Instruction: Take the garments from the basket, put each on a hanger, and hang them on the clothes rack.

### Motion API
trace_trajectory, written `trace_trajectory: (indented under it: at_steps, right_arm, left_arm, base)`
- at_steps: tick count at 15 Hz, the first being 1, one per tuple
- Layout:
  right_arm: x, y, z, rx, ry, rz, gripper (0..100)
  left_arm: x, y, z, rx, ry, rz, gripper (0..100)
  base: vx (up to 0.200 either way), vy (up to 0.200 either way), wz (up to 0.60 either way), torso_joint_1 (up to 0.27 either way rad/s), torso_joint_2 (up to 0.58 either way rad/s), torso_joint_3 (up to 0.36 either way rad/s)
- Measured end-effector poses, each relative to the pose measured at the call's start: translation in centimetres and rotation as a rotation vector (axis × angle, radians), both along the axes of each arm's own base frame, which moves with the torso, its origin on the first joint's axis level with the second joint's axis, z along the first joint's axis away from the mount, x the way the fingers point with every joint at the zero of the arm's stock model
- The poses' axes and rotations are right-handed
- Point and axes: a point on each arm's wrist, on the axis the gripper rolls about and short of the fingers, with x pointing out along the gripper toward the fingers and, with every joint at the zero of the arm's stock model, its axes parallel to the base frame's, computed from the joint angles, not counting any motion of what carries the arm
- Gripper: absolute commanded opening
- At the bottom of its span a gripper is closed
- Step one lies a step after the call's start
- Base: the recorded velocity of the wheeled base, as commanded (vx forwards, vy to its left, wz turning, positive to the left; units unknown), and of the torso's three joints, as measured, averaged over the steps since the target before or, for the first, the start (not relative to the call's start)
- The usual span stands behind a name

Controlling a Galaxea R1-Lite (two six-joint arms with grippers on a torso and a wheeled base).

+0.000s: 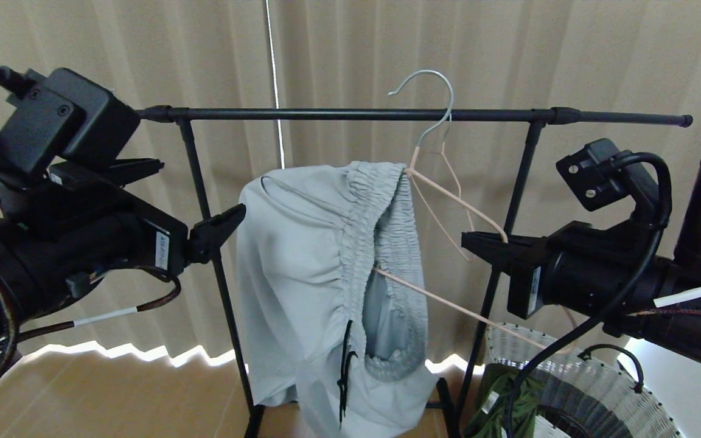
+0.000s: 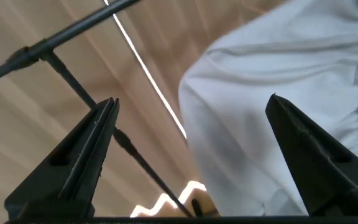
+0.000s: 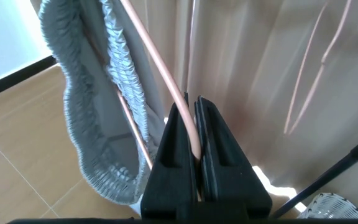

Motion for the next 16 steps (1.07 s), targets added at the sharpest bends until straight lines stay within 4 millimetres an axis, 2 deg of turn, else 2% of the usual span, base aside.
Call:
trace_trajectory:
  at_steps: [5,9,12,16]
  right_arm:
    - [-0.2,0.1,-0.3,-0.001,0.004,0.011,0]
    - [-0.6,0.4,-0.2,0.001,0.002,0.082,0]
    - [-0.9,0.8,-0.1,0.005,-0.001,0.13,0]
    - [-1.6,1.4,0.0,-0.008,-0.017,0.228,0]
  left_arm:
    - [0.5,-0.7,-0.9,0.135,-0.015,-0.186,100]
    - [2.2,-2.0,0.2,0.201,-0.135,-0.207,100]
    - [3.1,-2.8,-0.3,0.269,-0.155,-0.236,100]
    - [3.4,-3.5,-0.8,0.275,-0.143,-0.276,100]
  base:
    - [0.0,0.0,0.0,0.0,0.0,0.0]
    - [0.0,0.0,0.0,0.0,0.0,0.0]
    - [0.0,0.0,0.0,0.0,0.0,0.0]
    - [0.0,0.0,0.0,0.0,0.0,0.0]
